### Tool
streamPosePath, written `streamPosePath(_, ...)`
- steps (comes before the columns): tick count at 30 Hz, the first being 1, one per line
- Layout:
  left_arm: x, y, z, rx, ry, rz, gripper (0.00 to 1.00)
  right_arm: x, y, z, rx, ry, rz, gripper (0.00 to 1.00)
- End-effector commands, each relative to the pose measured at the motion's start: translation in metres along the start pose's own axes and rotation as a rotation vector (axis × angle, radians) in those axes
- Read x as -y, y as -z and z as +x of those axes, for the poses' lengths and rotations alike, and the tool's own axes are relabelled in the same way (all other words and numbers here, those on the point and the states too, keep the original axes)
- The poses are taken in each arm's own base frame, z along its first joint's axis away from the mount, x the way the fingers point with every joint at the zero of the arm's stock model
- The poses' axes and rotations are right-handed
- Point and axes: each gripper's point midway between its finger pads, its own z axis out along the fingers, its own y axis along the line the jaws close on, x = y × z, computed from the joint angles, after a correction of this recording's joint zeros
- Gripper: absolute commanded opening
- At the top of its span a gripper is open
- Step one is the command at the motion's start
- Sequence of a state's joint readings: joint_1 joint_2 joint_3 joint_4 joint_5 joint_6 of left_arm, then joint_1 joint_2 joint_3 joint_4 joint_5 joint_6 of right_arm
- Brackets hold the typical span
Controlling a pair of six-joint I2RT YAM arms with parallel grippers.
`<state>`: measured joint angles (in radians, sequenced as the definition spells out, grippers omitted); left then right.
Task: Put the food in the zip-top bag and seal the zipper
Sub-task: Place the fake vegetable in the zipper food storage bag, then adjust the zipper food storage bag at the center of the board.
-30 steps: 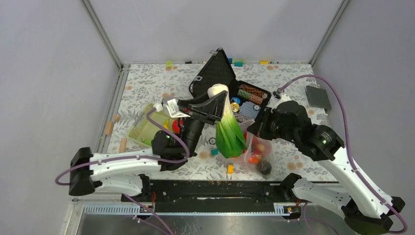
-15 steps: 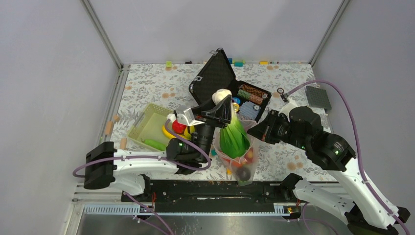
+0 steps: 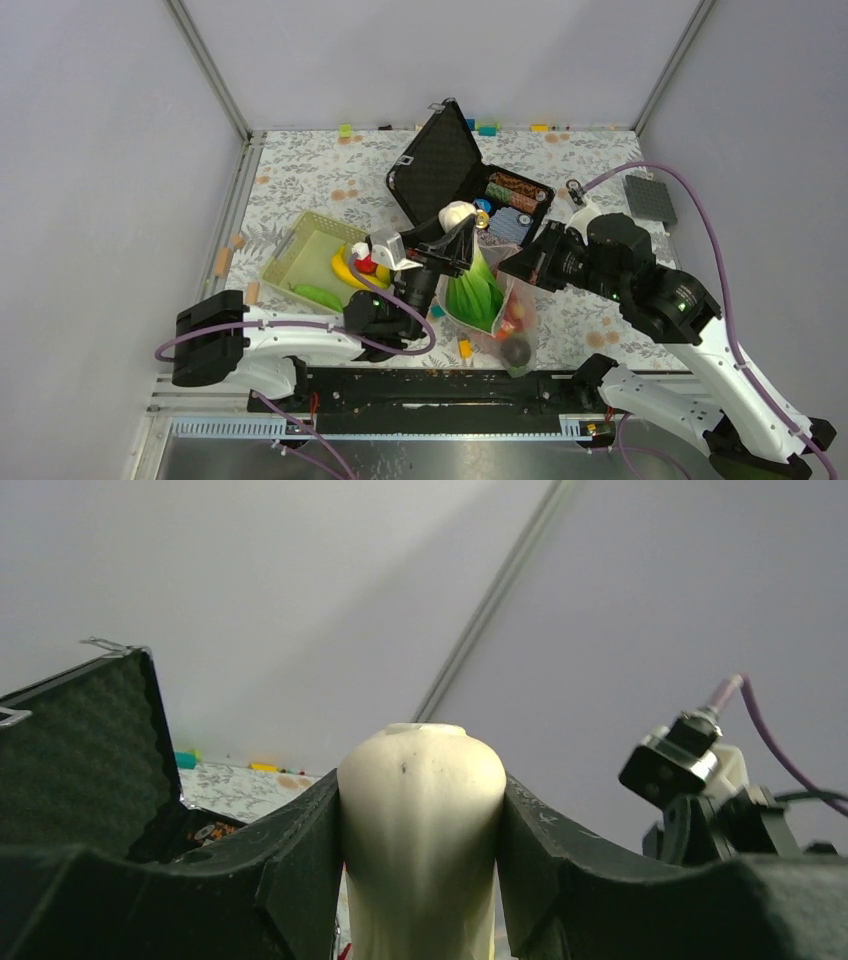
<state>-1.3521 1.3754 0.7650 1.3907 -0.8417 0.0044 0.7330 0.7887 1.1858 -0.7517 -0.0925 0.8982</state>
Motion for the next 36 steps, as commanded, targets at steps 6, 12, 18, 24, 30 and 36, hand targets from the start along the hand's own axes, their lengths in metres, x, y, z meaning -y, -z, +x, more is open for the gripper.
streamPosePath(6,0.030,0.019,-0.002,0.006,0.025,0.220,0.29,-0.039,0.005,-0.029,0.110,-0.043,-0.139,0.00)
streamPosePath(12,0.038,0.036,0.003,-0.018,0.005,0.338,0.80,-0.038,0.006,-0.033,0.131,-0.030,-0.132,0.00)
streamPosePath(18,0.032,0.059,-0.016,-0.056,0.076,0.400,0.99,-0.034,0.003,-0.035,0.145,-0.011,-0.113,0.00)
streamPosePath(24,-0.014,0.078,0.004,-0.398,0.037,0.171,0.99,-0.024,0.002,-0.035,0.153,0.022,-0.074,0.00)
streamPosePath(30,-0.054,0.083,0.005,-0.634,-0.118,-0.099,0.99,-0.023,-0.002,-0.026,0.102,0.062,-0.086,0.00)
streamPosePath(36,-0.062,0.099,0.035,-0.936,-0.092,-0.108,0.98,-0.022,-0.003,-0.020,0.080,0.083,-0.095,0.00)
